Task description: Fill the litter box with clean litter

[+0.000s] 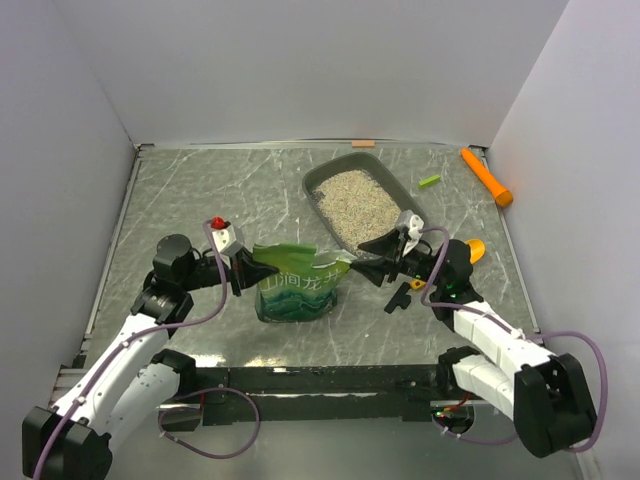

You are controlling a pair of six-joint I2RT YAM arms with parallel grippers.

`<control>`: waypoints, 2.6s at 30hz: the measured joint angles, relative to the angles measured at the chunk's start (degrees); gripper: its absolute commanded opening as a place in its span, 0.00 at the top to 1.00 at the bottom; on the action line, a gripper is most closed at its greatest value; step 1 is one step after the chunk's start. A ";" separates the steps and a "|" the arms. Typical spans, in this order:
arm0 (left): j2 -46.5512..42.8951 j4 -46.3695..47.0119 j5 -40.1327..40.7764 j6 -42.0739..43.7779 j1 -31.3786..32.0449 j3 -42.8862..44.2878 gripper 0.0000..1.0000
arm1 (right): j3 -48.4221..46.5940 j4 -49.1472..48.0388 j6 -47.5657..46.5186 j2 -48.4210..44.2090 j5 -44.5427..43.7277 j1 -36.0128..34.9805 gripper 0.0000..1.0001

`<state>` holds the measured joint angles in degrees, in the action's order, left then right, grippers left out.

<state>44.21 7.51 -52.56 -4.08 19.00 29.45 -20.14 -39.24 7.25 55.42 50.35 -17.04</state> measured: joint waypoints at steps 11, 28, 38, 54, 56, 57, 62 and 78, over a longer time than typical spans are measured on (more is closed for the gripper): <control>-1.64 -1.42 0.37 0.00 0.07 -0.22 0.99 | -0.22 -28.92 19.30 17.55 22.86 0.87 0.38; -1.99 -1.79 0.50 -0.02 0.22 -0.24 0.99 | -3.32 -33.88 25.92 24.85 22.99 0.02 0.44; -1.99 -1.79 0.50 -0.02 0.22 -0.24 0.99 | -3.41 -34.05 23.06 25.46 21.97 0.02 0.45; -1.97 -1.77 0.55 0.00 0.37 -0.24 0.99 | -6.78 -34.12 21.81 26.05 22.86 -1.14 0.50; -1.97 -1.77 0.52 0.02 0.37 -0.24 0.99 | -7.15 -34.12 21.84 26.60 23.06 -1.51 0.56; -1.97 -1.77 0.52 0.00 0.37 -0.24 0.99 | -7.23 -34.16 21.84 26.88 23.08 -1.73 0.75; -2.01 -1.81 0.55 0.02 0.44 -0.24 0.99 | -7.69 -34.47 22.47 28.39 23.08 -2.23 1.00; -4.31 -10.69 3.10 -11.02 1.42 2.47 0.99 | -5.66 -14.08 31.15 8.44 20.26 -2.14 1.00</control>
<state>39.90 -3.18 -49.45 -15.09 20.43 31.92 -25.80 -53.32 38.39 63.86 70.61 -19.18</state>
